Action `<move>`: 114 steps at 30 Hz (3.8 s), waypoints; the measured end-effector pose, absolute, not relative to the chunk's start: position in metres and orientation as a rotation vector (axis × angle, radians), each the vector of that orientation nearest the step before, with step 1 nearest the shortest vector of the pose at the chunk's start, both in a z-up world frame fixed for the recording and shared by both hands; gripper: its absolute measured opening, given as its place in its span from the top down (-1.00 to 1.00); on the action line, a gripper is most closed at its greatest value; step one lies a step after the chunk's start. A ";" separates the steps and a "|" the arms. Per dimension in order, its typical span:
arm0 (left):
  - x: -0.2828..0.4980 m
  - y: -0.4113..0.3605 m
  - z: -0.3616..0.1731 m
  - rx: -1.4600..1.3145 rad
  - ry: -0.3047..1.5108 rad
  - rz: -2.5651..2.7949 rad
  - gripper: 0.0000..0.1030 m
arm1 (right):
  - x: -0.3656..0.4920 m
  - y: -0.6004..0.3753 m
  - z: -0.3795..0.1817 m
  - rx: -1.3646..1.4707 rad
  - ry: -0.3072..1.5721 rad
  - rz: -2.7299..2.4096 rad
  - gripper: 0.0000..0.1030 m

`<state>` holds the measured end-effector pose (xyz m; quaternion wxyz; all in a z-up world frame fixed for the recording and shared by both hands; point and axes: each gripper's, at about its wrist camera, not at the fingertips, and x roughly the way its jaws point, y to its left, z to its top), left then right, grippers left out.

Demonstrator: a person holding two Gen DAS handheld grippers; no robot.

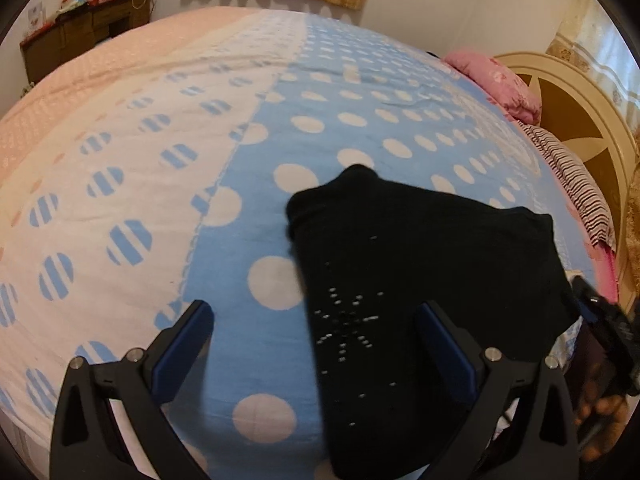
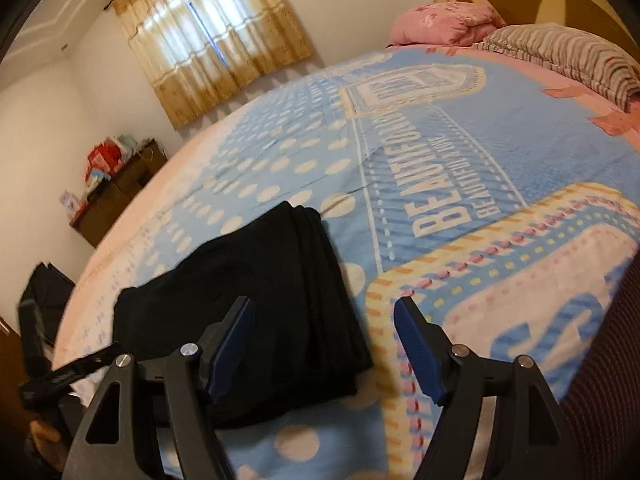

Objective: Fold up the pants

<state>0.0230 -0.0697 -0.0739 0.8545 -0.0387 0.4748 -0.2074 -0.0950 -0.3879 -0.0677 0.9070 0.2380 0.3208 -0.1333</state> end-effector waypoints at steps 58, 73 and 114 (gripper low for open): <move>0.023 -0.054 -0.022 0.050 0.740 -0.404 0.76 | -0.079 -0.250 -0.024 0.062 0.490 -0.271 0.48; 0.040 -0.026 -0.036 -0.110 0.843 -0.513 -0.48 | -0.089 -0.306 -0.080 0.222 0.653 -0.420 0.48; 0.102 0.086 0.025 -0.099 0.668 -0.198 0.76 | 0.047 -0.150 0.009 -0.070 0.414 -0.050 0.48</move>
